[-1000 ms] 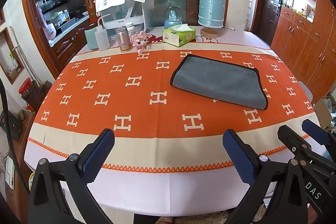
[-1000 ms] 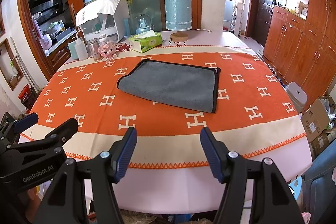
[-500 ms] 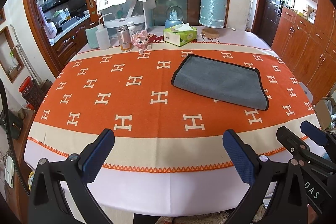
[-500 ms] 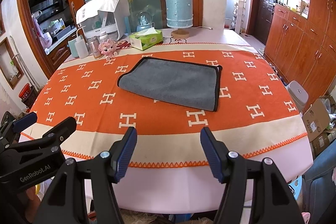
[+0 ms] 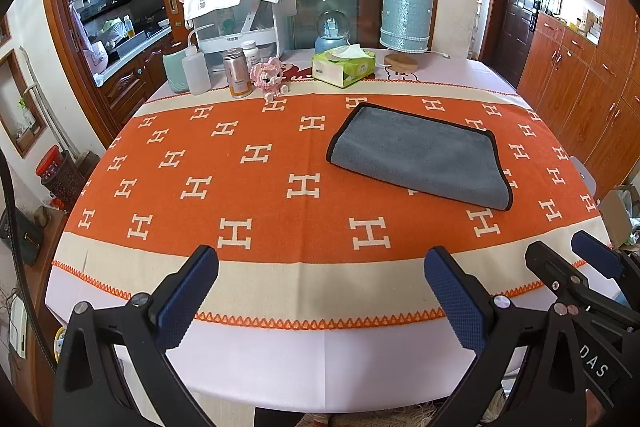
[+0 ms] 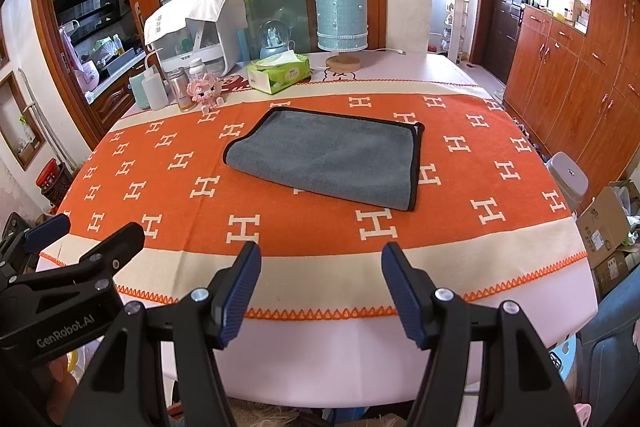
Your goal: Fold towel
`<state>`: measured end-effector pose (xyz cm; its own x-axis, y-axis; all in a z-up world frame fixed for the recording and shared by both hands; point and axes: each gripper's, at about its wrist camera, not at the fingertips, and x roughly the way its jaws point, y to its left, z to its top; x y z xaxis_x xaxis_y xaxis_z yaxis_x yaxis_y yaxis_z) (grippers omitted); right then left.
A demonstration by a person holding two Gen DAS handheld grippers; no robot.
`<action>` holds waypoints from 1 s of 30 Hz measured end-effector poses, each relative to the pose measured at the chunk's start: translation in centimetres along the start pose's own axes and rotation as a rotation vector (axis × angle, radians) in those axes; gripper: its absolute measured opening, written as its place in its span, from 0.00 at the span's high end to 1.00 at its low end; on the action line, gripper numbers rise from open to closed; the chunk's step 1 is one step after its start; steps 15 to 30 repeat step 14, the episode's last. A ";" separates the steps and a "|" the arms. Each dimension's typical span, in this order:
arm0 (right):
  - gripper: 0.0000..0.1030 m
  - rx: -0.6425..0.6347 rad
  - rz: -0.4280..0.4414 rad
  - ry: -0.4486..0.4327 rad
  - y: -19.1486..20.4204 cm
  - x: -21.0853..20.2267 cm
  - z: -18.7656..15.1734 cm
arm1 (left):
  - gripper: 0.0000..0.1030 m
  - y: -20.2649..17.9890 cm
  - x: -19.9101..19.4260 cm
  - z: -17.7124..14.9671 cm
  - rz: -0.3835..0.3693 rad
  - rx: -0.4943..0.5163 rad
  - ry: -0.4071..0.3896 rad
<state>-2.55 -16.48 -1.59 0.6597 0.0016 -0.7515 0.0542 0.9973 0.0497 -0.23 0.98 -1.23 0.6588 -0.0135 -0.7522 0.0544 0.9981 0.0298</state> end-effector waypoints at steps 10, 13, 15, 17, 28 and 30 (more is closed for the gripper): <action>0.39 0.001 0.004 0.007 0.0 0.3 -0.2 | 0.01 0.0 0.0 0.1 0.000 0.000 0.000; 0.39 0.002 0.004 0.008 0.0 0.3 -0.2 | 0.01 0.0 0.0 0.1 0.000 0.001 -0.001; 0.39 0.002 0.005 0.010 0.0 0.3 -0.2 | 0.01 0.1 0.0 0.0 -0.001 0.002 -0.002; 0.39 0.002 0.005 0.010 0.0 0.3 -0.2 | 0.01 0.1 0.0 0.0 -0.001 0.002 -0.002; 0.39 0.002 0.005 0.010 0.0 0.3 -0.2 | 0.01 0.1 0.0 0.0 -0.001 0.002 -0.002; 0.39 0.002 0.005 0.010 0.0 0.3 -0.2 | 0.01 0.1 0.0 0.0 -0.001 0.002 -0.002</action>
